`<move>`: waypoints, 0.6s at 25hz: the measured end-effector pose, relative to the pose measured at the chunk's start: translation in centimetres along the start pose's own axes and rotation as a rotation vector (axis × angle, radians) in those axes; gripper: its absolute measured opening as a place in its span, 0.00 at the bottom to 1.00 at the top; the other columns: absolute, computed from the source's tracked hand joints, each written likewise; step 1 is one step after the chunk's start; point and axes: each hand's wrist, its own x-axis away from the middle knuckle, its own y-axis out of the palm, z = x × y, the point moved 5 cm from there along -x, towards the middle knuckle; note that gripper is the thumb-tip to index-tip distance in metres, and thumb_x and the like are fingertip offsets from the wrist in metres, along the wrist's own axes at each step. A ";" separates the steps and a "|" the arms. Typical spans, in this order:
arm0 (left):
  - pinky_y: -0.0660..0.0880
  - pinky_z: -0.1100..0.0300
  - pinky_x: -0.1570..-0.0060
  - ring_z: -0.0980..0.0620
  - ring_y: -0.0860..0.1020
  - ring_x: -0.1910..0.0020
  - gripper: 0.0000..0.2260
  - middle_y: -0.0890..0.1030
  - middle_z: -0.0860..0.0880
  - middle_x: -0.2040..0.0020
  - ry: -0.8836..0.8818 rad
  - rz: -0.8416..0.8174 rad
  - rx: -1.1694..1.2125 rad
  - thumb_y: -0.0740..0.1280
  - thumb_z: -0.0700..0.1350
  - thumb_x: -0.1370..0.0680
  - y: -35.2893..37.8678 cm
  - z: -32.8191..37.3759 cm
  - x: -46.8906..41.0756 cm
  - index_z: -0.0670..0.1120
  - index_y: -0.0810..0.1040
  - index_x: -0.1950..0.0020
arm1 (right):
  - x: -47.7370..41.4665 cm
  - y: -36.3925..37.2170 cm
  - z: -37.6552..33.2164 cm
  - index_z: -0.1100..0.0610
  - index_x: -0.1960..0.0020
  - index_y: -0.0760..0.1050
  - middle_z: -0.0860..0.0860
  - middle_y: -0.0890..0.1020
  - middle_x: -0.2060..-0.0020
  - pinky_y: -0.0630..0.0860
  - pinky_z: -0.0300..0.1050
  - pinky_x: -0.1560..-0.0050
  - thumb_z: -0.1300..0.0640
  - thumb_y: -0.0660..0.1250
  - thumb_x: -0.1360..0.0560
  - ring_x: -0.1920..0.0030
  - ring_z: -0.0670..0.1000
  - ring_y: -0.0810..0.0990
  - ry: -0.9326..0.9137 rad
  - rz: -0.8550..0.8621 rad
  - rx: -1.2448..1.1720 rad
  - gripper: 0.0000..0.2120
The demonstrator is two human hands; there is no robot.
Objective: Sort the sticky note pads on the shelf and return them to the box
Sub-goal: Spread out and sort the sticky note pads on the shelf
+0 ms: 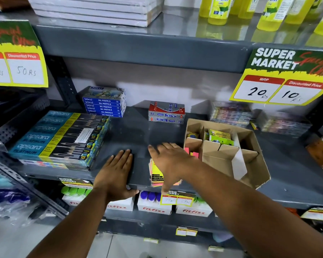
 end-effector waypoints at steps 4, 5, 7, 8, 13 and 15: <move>0.42 0.51 0.25 0.45 0.43 0.22 0.55 0.42 0.44 0.22 -0.007 -0.003 0.025 0.61 0.72 0.38 -0.4 0.1 0.2 0.41 0.43 0.23 | -1.9 2.0 0.7 0.62 0.29 0.56 0.59 0.77 0.40 0.77 0.51 0.52 0.43 0.81 0.50 0.45 0.59 0.78 0.030 -0.085 -0.041 0.59; 0.40 0.52 0.26 0.46 0.41 0.23 0.57 0.39 0.44 0.22 -0.022 -0.003 0.033 0.61 0.72 0.38 -0.3 -0.1 0.2 0.41 0.40 0.23 | -2.1 2.1 0.9 0.61 0.34 0.63 0.57 0.79 0.45 0.77 0.48 0.58 0.44 0.80 0.49 0.51 0.58 0.80 0.026 -0.066 -0.045 0.51; 0.38 0.54 0.27 0.46 0.38 0.23 0.58 0.35 0.44 0.24 -0.047 -0.005 0.029 0.61 0.72 0.39 -0.1 -0.2 0.2 0.41 0.37 0.24 | -2.1 2.1 1.3 0.57 0.45 0.68 0.53 0.80 0.54 0.75 0.45 0.64 0.46 0.78 0.48 0.59 0.55 0.79 0.033 -0.026 -0.056 0.37; 0.37 0.55 0.28 0.46 0.38 0.23 0.58 0.36 0.43 0.23 -0.051 -0.006 0.023 0.61 0.73 0.39 -0.1 -0.2 0.1 0.41 0.37 0.24 | -2.0 2.2 1.5 0.55 0.49 0.68 0.52 0.79 0.57 0.74 0.44 0.65 0.46 0.78 0.48 0.61 0.55 0.78 0.043 -0.015 -0.069 0.34; 0.37 0.55 0.28 0.46 0.40 0.23 0.58 0.41 0.42 0.21 -0.054 0.003 0.014 0.60 0.73 0.41 -0.2 -0.3 0.0 0.41 0.40 0.23 | -1.8 1.9 1.4 0.53 0.53 0.67 0.49 0.75 0.63 0.66 0.41 0.71 0.47 0.78 0.47 0.65 0.52 0.75 0.072 -0.006 -0.092 0.29; 0.39 0.54 0.27 0.47 0.40 0.23 0.58 0.41 0.43 0.21 -0.051 0.003 0.038 0.61 0.73 0.40 -0.2 -0.2 0.1 0.41 0.40 0.23 | -1.6 1.8 1.5 0.53 0.53 0.68 0.49 0.75 0.62 0.64 0.40 0.73 0.47 0.79 0.46 0.65 0.51 0.75 0.077 -0.021 -0.093 0.29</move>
